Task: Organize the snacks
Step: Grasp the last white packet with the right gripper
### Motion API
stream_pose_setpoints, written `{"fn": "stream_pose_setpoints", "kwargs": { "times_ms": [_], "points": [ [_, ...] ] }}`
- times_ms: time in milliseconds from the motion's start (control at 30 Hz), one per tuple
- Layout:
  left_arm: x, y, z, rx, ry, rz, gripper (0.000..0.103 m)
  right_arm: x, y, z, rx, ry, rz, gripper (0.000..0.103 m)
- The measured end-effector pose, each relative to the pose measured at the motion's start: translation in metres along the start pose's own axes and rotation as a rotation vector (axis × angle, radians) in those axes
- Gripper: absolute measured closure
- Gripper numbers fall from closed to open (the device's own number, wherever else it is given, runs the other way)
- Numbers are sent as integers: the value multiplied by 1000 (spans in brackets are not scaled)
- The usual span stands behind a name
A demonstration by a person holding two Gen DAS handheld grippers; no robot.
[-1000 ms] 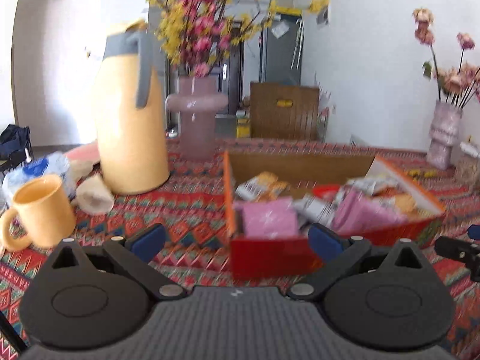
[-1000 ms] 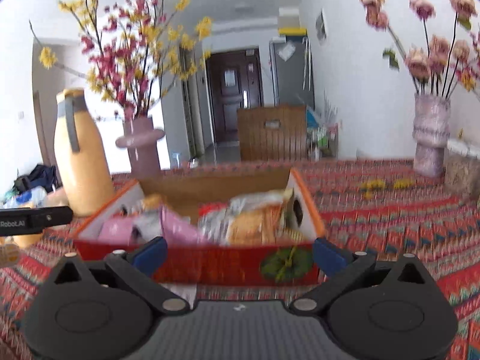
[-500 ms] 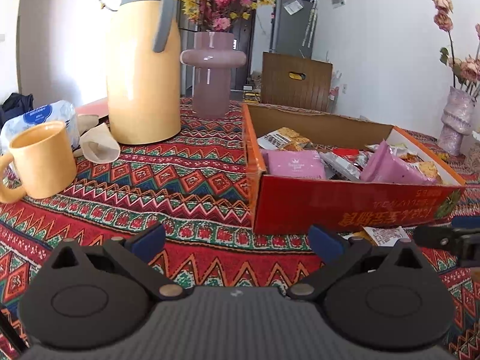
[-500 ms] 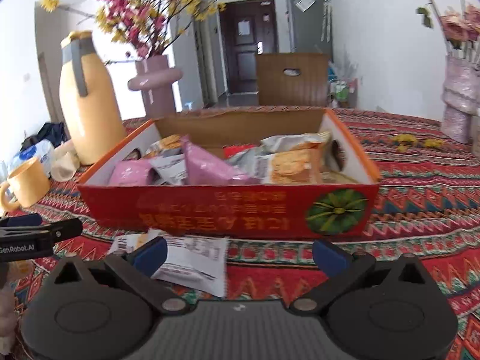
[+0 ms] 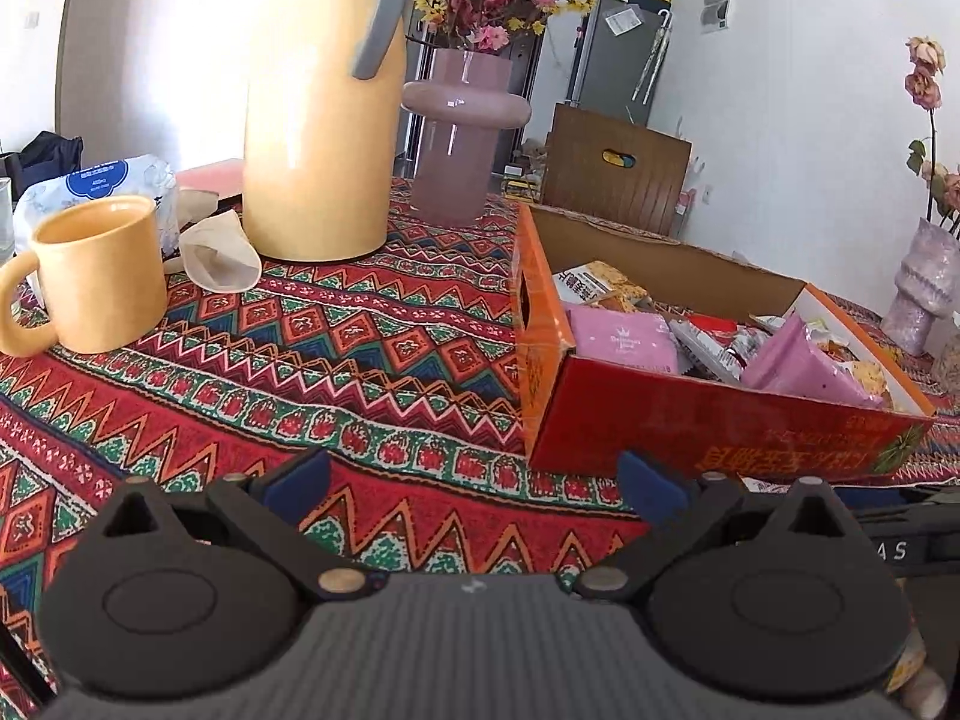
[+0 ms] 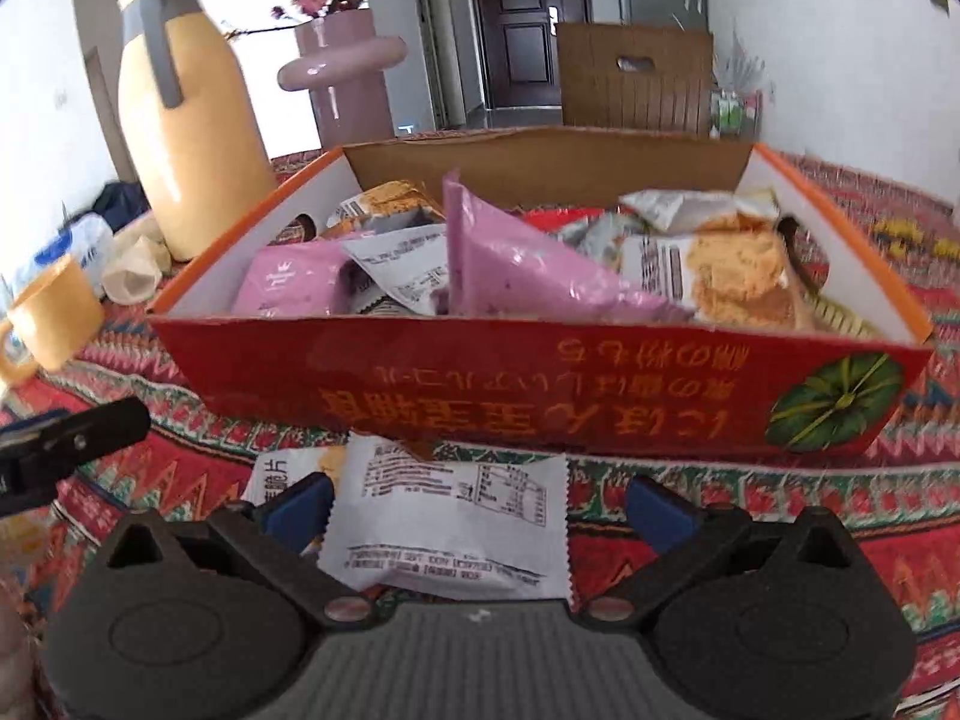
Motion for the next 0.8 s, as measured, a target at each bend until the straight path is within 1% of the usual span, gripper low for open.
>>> {"fn": "stream_pose_setpoints", "kwargs": {
  "times_ms": [233,333,400,433,467,500,533,633,700,733,800],
  "points": [
    [-1,-3,-1,-20,6,-1,0,0,0,2,2,22,-4,0],
    [-1,-3,-1,-24,5,-3,0,-1,-2,2,-8,1,-29,0],
    [-1,-3,-1,-25,4,-5,0,-4,-1,2,8,-4,-44,0],
    [-1,-3,-1,-26,4,-4,0,-5,0,2,12,-3,-44,1],
    [-1,-4,-1,-26,4,-5,0,-7,1,2,15,0,-45,7],
    [-1,-4,-1,-25,4,-5,0,-9,1,1,21,4,-56,15],
    [-1,-4,-1,-25,4,-6,0,-11,2,1,31,8,-70,26],
    [-1,-4,-1,-26,1,-7,0,-15,6,0,68,12,-98,38],
    [-1,-5,-1,-28,1,-8,0,-18,9,0,76,21,-97,45],
    [-1,-5,-1,-28,1,-9,0,-20,10,-1,77,29,-97,50],
    [-1,-5,0,-29,-1,-11,0,-27,13,-3,71,58,-87,52]
  ]
}}
Point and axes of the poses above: each gripper's, at about its wrist camera, not at the fingertips, and x roughly the way its jaws point, y to its right, z to its underside, the point moved 10 cm from there along x, roughly the way its jaws point, and after that the axes turned 7 degrees about y, right-handed, at the moved point
